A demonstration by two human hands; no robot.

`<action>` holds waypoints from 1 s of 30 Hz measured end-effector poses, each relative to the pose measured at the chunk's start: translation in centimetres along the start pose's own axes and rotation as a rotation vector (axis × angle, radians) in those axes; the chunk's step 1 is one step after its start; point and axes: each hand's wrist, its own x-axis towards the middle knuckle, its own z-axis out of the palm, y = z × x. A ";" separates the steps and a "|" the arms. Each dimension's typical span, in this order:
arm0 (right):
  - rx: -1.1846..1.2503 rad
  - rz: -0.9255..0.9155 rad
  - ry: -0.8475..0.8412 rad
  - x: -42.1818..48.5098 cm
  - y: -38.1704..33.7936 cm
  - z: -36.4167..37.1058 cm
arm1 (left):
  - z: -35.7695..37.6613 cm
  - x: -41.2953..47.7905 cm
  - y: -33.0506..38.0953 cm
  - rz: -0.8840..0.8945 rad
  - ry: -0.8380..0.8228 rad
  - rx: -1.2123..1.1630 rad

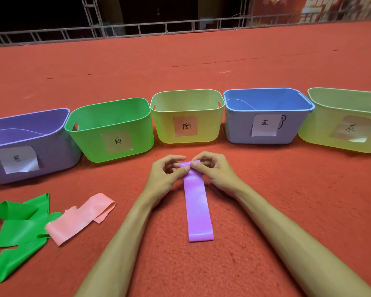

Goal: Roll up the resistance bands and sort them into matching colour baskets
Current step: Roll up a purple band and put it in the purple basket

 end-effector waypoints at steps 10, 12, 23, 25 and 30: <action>-0.011 -0.016 -0.005 -0.1 0.0 0.1 | 0.5 -0.4 0.3 0.009 -0.016 -0.008; 0.011 0.022 0.002 0.0 -0.1 0.3 | 0.5 -0.5 0.5 0.024 -0.005 -0.021; 0.036 0.004 -0.011 -0.2 0.2 0.0 | 0.4 0.0 0.1 0.004 0.051 -0.022; 0.049 0.008 -0.011 -0.2 0.2 -0.1 | 0.5 0.0 0.0 0.014 0.039 0.010; 0.038 0.000 -0.005 -0.1 0.2 -0.2 | 0.5 -0.4 0.3 0.017 0.019 -0.026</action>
